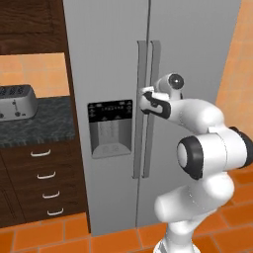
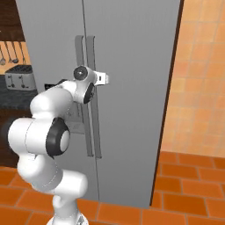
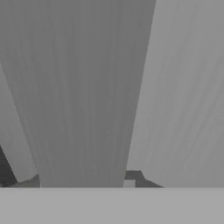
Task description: Take the strawberry from the fridge and place it on top of the pancake, located on the dining counter.
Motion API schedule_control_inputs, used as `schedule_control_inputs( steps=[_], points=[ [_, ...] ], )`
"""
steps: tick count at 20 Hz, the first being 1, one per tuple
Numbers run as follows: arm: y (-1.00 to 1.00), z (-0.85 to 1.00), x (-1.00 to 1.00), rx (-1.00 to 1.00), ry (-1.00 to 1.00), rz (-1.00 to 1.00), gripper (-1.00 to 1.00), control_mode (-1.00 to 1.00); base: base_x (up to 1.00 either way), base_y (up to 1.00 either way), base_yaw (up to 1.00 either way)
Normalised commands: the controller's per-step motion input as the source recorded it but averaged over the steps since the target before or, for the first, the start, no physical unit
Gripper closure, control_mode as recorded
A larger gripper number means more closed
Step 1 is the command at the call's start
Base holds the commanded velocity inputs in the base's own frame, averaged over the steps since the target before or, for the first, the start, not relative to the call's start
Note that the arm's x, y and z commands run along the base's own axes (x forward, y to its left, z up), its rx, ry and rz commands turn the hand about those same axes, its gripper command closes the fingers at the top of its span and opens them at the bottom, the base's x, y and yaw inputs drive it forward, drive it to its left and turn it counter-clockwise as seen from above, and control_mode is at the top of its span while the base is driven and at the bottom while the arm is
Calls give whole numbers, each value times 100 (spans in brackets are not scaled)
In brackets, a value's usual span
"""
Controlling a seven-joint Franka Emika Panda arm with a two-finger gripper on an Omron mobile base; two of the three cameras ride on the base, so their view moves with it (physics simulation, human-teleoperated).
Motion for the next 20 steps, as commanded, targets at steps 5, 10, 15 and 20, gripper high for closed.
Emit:
schedule_control_inputs(
  steps=[5,10,15,20],
  points=[
    [-85,0,-90,6,1,-1,100,-100,0,0,0],
    [-100,1,-100,14,1,2,100,-100,0,0,0],
    [-100,1,-100,11,0,8,100,-100,0,0,0],
    [-100,1,-100,14,-3,25,100,-100,0,0,0]
  ],
)
